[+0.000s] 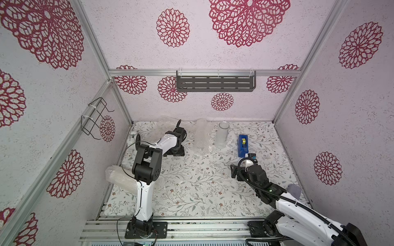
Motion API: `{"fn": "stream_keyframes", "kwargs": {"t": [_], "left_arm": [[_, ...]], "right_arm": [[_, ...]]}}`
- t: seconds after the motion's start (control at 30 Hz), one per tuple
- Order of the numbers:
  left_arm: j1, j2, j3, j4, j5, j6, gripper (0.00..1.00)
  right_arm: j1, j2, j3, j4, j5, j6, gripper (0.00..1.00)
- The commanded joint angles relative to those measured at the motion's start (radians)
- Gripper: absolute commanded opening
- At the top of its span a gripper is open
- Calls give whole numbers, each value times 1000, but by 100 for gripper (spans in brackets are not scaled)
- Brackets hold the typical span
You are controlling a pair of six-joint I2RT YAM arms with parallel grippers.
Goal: Wrap vases in bubble wrap
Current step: Adjust the bubble wrap at the center of the board.
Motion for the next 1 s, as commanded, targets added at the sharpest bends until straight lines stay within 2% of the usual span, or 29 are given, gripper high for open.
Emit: {"fn": "stream_keyframes", "kwargs": {"t": [0.0, 0.17, 0.3, 0.5, 0.67, 0.83, 0.97], "left_arm": [[9, 38, 47, -7, -43, 10, 80], [13, 61, 73, -9, -46, -6, 52], [14, 28, 29, 21, -25, -47, 26], [11, -109, -117, 118, -71, -133, 0], [-39, -244, -167, 78, -51, -194, 0], [-158, -377, -273, 78, 6, -307, 0], [-256, -429, -357, 168, 117, -417, 0]], "right_arm": [[-3, -19, 4, -4, -7, 12, 99], [-3, -26, -2, -4, -6, 16, 99], [-3, -17, 3, -4, -14, 15, 99], [-6, 4, 24, -74, 102, 43, 99], [-9, 43, 45, -60, 54, 38, 99], [-9, 55, 65, -71, 58, 27, 99], [-10, 57, 74, -69, 61, 10, 99]]}}
